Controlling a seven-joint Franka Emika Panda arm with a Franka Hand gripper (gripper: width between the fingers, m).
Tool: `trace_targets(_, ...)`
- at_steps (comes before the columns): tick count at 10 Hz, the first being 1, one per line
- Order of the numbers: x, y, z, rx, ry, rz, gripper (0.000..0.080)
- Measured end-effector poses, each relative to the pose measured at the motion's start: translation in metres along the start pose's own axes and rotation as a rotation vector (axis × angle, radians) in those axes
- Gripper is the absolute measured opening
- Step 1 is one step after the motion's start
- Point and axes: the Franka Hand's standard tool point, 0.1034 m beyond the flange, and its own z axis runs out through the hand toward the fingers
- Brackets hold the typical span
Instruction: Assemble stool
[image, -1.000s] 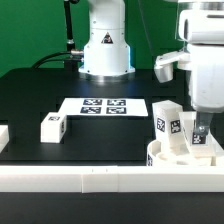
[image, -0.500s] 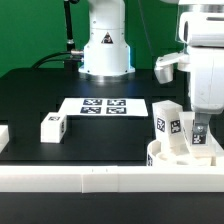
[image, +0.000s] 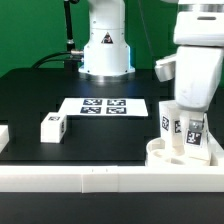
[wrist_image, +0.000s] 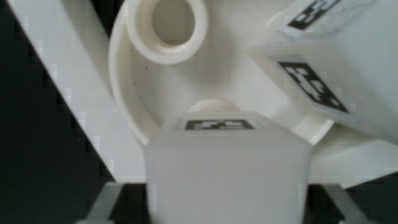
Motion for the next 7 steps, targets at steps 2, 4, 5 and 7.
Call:
trace_targets(2,0.0017,-0.0024,0.0006,0.007,-0.001,0.300,0.0338)
trace_targets(4,0.0040,-0.0050,0.0015,0.025,0.002,0.635,0.0338)
trace_targets(5,0.0045,-0.0058,0.0018,0.030,0.003,0.770,0.0338)
trace_targets(7,0.0063,-0.0078,0.0022,0.039,0.004,1.062,0.0338)
